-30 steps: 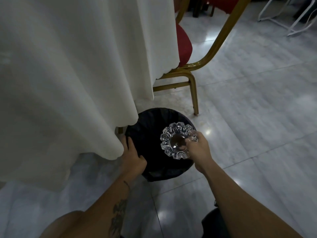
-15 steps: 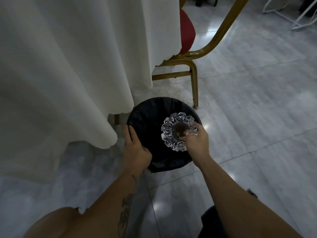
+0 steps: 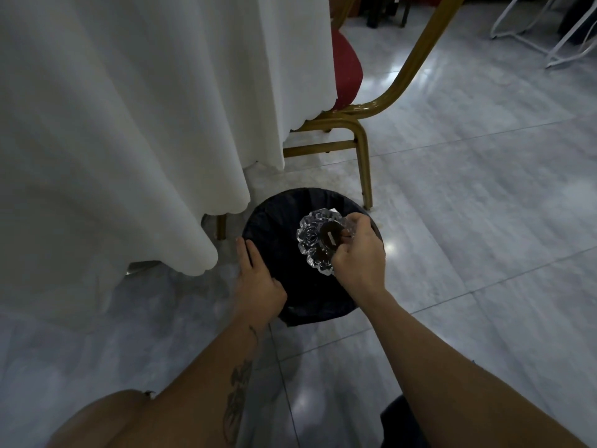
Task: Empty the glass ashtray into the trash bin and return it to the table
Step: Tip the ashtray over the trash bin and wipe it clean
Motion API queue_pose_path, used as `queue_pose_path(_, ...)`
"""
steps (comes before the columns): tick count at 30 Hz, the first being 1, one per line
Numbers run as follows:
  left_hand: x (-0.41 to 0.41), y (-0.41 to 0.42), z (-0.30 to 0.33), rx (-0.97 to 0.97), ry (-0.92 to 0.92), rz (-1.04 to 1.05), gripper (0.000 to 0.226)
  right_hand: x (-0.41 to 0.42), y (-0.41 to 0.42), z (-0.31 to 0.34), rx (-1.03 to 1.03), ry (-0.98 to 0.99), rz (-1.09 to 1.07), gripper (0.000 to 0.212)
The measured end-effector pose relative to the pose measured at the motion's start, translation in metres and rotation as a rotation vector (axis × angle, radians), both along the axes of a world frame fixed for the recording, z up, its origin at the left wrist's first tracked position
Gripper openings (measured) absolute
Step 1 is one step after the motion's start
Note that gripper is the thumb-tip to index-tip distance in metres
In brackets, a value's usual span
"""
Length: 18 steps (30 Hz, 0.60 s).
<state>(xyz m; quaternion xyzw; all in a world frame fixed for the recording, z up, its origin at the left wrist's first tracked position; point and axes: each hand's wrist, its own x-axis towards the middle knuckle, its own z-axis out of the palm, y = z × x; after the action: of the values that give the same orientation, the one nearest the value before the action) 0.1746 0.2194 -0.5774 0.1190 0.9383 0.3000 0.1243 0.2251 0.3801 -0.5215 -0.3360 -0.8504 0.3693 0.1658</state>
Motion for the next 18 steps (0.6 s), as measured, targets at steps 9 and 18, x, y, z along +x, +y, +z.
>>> queue_pose_path(9, -0.006, -0.01, 0.003, 0.003, -0.056, -0.084, 0.098, 0.004, -0.001, 0.0, 0.18, -0.002, 0.125, 0.046)
queue_pose_path(18, -0.007, -0.01, 0.005, 0.0, -0.064, -0.088, 0.099, 0.0, 0.006, -0.001, 0.409, 0.202, 0.277, 0.051)
